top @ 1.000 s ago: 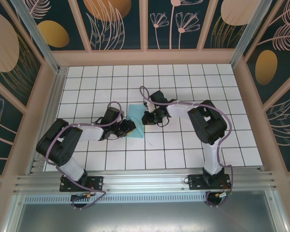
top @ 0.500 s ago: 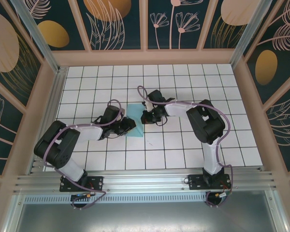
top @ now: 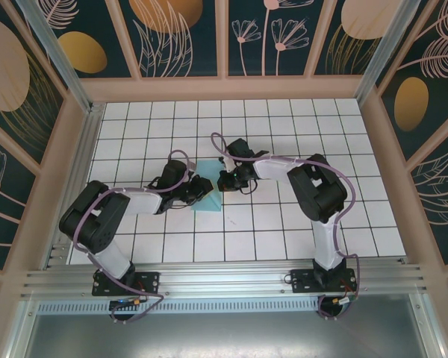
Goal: Fold a paper plane with a square sheet of paper (pick it up from the middle)
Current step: Fold the triangle a second time at the center of the table.
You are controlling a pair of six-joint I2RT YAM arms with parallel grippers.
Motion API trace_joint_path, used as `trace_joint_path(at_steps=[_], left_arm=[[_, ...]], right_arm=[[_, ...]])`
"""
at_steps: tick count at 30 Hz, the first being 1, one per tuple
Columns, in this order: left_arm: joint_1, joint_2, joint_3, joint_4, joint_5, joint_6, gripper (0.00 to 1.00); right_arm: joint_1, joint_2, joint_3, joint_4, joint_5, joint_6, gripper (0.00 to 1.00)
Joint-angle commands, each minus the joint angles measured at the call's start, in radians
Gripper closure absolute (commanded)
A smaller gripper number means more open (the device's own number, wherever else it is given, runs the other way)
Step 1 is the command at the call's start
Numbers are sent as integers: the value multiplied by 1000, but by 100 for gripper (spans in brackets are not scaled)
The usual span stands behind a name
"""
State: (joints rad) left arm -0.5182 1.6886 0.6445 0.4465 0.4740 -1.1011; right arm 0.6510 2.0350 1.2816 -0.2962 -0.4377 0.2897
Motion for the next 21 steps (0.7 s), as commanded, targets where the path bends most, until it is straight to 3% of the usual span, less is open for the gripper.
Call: trace_joint_path(at_steps=[1,21], left_arm=[[-6,19,32,-31,4,13,84],[-7,84,37,-68,-7,32,85]], right_arm=[[10,63,3,-55,65,-6,94],[9,73,4,-64,71,8,94]])
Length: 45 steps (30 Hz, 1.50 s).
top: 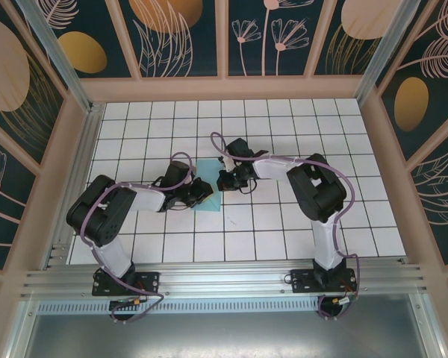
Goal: Fold a paper plane with a square sheet of paper (pick it up from the middle)
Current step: Fold the triangle a second time at the center of the table.
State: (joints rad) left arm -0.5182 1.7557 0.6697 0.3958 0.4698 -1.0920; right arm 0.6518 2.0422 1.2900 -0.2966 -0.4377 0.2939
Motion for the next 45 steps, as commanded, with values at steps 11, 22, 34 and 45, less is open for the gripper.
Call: trace_joint_path(at_steps=[11,22,34,45], left_arm=[[-9,29,-17,89,44,-21,83],[-9,-107,-149,156,14,-24,72],[-9,-65,-88,-93,-52,95,80],[-9,-20,-32,-246,-82,181,89]], right_arm=[[6,74,3,-60,33,17,94],[3,51,43,-80,25,-22,94],[5,56,84,-103,74,-91,94],[5,59,107,-102,74,-106,95]])
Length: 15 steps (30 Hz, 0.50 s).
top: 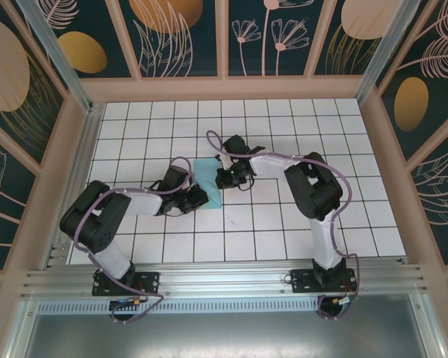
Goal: Fold a paper plane with a square sheet of paper (pick it up from the middle)
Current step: Fold the triangle a second time at the center of the table.
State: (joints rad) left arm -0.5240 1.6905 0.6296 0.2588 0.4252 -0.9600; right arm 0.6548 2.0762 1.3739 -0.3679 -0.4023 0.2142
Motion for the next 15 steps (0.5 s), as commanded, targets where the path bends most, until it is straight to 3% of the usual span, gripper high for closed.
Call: trace_joint_path(at_steps=[1,15], left_arm=[[-4,48,9,-113,-37,52,88],[-3,64,22,-130,-32,70,89]], right_arm=[[1,25,26,-31,40,-28,95],[1,20,31,-19,42,-39,95]])
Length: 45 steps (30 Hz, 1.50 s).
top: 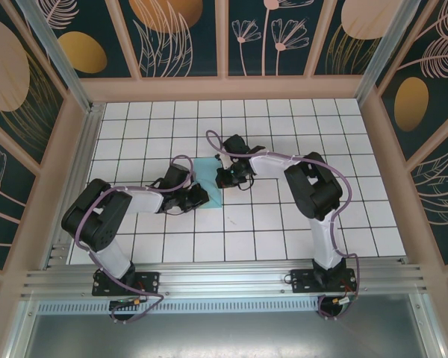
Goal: Fold a paper plane with a square sheet of paper (pick it up from the middle)
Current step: Fold the triangle a second time at the center of the table.
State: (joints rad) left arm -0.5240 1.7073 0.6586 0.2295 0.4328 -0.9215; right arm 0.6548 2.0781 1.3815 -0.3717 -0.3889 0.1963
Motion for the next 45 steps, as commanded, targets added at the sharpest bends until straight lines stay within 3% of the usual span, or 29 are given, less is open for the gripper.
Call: trace_joint_path(at_steps=[1,28,38,45], left_arm=[[-4,49,-7,-100,-39,32,89],[-3,55,-11,-93,-41,24,90],[-4,36,-4,-84,-36,14,89],[-2,43,-6,-73,-32,7,89]], right_arm=[[1,16,24,-14,31,-21,96],[-3,-14,-14,28,64,-16,96],[-3,1,-12,10,42,-9,96],[-3,-25,-28,13,-37,17,96]])
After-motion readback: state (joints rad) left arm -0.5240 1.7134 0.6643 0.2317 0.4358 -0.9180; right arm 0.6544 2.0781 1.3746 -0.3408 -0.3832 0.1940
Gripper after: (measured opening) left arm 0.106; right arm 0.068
